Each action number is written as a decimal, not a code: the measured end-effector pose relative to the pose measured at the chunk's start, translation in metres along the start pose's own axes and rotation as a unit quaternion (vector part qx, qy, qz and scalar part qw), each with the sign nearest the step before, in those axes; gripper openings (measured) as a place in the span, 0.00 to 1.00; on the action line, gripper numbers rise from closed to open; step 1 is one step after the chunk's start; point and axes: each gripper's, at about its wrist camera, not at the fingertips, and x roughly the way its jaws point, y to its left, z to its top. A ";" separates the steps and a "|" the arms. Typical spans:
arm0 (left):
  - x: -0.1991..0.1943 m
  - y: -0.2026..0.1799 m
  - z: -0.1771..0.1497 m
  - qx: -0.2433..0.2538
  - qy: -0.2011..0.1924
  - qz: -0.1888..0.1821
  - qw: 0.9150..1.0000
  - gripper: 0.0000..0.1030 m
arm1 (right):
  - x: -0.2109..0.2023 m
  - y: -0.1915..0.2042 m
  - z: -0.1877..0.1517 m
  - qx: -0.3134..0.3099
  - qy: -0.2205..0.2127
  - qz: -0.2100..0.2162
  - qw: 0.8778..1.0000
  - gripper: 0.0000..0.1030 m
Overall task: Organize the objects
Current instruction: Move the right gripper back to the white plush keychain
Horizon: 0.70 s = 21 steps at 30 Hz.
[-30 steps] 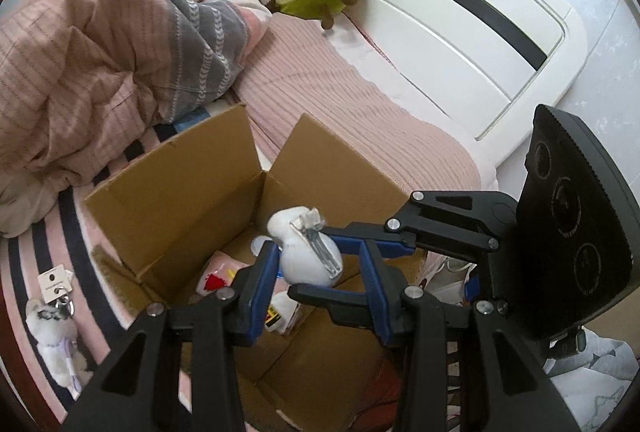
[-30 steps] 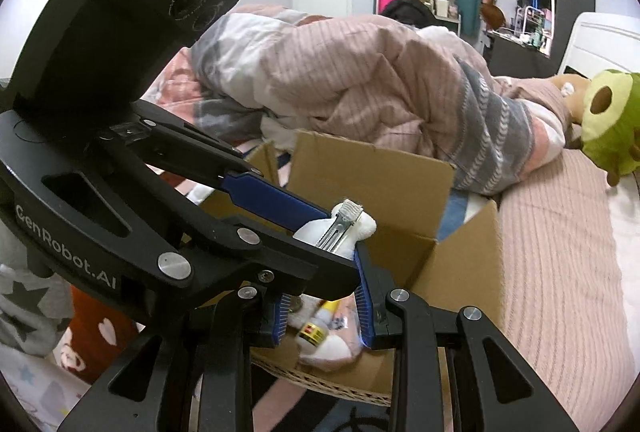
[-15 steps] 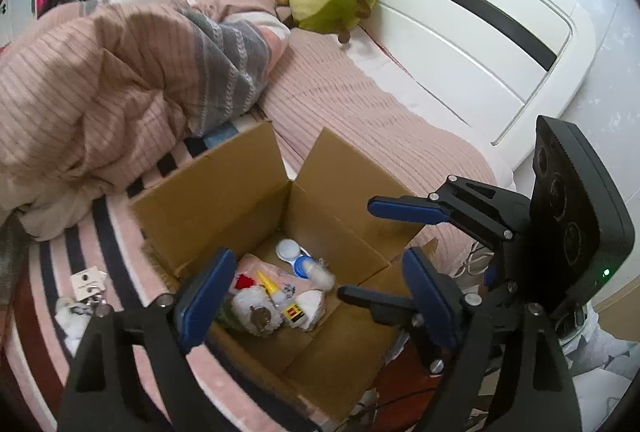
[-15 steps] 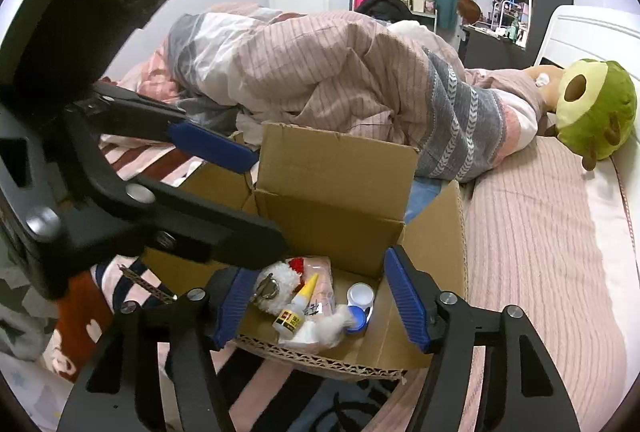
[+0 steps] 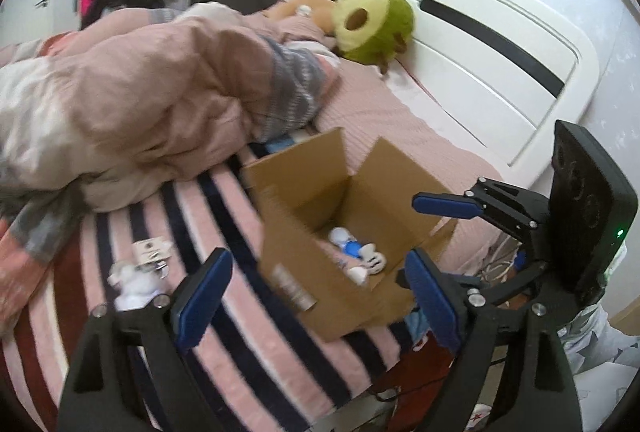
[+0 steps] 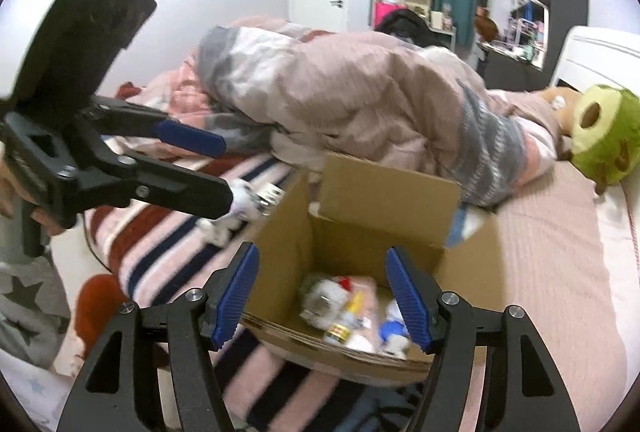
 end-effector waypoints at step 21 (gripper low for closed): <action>-0.047 0.153 -0.127 -0.143 -0.006 0.088 0.986 0.84 | 0.166 0.142 -0.008 -0.009 0.093 0.136 0.986 0.61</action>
